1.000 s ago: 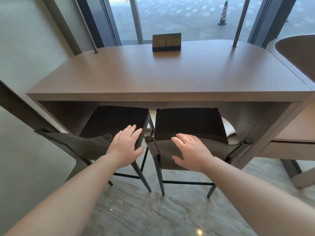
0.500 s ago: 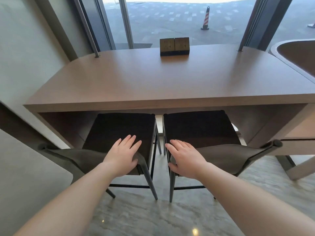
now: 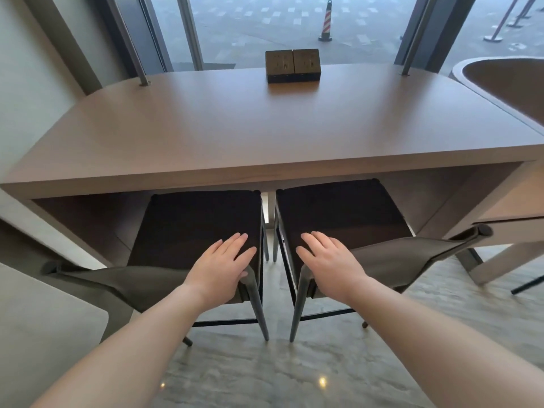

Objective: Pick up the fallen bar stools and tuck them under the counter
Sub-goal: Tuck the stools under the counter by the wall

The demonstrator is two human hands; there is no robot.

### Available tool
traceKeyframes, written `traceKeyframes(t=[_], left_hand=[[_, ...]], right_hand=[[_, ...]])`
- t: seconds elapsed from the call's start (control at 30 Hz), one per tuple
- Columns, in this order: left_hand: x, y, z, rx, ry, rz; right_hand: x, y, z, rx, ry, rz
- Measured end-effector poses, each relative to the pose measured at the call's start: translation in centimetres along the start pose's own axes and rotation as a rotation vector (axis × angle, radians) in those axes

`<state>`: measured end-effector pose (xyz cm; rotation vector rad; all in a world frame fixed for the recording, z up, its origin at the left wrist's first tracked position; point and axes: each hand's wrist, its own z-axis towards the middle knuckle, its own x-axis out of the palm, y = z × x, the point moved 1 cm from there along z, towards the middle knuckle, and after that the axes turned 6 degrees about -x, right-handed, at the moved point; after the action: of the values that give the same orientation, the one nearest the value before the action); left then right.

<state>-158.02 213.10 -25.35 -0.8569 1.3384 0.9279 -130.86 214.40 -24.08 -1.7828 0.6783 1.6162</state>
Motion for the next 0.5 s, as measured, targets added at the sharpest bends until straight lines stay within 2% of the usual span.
traceKeyframes(t=[0.5], left_hand=[[-0.4,-0.8,1.1,0.012,-0.068,0.013]], right_hand=[[-0.1,0.7,2.2,0.021,-0.052,0.028]])
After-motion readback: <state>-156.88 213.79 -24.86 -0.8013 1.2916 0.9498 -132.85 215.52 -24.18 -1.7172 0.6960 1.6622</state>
